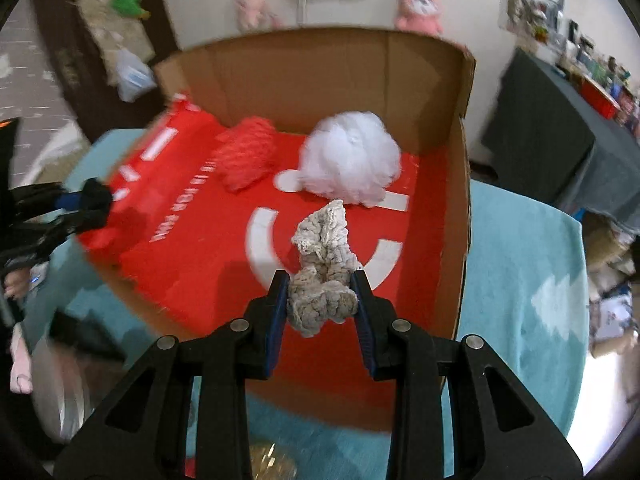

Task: Organize soft objects
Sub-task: 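Carry both scrunchies over the cardboard box with both tools, then open the left tool dropping the black scrunchie while the right tool releases the beige one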

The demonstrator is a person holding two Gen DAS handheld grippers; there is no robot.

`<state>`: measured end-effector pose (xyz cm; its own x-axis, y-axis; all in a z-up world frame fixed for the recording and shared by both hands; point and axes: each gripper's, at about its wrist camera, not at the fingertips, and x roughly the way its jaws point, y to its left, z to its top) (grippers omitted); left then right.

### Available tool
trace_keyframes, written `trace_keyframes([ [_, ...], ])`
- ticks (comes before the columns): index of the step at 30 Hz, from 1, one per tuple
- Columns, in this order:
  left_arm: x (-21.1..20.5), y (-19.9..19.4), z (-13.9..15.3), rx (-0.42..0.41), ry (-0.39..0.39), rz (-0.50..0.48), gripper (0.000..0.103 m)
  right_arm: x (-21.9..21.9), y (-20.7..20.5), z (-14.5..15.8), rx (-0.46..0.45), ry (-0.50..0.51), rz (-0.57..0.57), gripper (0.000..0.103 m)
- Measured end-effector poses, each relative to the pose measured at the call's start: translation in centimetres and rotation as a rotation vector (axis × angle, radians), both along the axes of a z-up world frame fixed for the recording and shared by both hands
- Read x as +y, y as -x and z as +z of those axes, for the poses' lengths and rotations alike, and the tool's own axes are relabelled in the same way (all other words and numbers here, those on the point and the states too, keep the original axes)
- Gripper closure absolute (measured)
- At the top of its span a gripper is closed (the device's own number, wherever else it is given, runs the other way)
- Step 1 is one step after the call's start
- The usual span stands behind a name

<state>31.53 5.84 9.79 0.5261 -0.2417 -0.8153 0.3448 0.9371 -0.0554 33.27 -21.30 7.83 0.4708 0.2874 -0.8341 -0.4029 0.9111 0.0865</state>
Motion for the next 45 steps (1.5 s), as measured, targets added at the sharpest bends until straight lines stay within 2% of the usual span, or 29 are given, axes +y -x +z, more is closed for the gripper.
trace_keyframes([
  [2, -0.6, -1.3, -0.7, 0.044, -0.019, 0.007, 0.07, 0.7, -1.4, -0.7, 0.029, 0.036, -0.014, 0.073],
  [6, -1.6, -3.3, -1.6, 0.073, -0.061, 0.02, 0.07, 1.9, -3.7, -2.2, 0.086, 0.113, -0.034, 0.073],
  [12, -2.7, -5.2, -2.9, 0.095, -0.119, 0.029, 0.069, 2.8, -5.2, -3.8, 0.095, 0.209, -0.047, 0.073],
  [19, -2.5, -6.0, -4.5, 0.125, -0.15, 0.052, 0.069, 2.6, -5.8, -4.1, 0.099, 0.209, -0.051, 0.073],
  [30, -2.1, -6.4, -5.1, 0.132, -0.155, 0.065, 0.066, 2.9, -5.7, -4.1, 0.09, 0.221, -0.034, 0.072],
  [32, -2.2, -6.6, -5.2, 0.133, -0.152, 0.066, 0.063, 3.1, -5.6, -4.1, 0.089, 0.227, -0.032, 0.071],
  [34, -2.2, -6.6, -5.2, 0.131, -0.147, 0.068, 0.059, 3.4, -5.5, -4.1, 0.083, 0.233, -0.029, 0.066],
  [36, -2.0, -6.4, -5.1, 0.124, -0.135, 0.072, 0.052, 3.8, -5.2, -4.0, 0.078, 0.231, -0.007, 0.057],
  [41, -1.3, -5.7, -3.8, 0.088, -0.094, 0.08, 0.035, 4.7, -4.3, -3.4, 0.033, 0.26, 0.003, 0.046],
  [45, -1.0, -4.3, -2.1, 0.051, -0.046, 0.089, 0.03, 4.5, -3.7, -2.1, 0.017, 0.242, -0.011, 0.045],
])
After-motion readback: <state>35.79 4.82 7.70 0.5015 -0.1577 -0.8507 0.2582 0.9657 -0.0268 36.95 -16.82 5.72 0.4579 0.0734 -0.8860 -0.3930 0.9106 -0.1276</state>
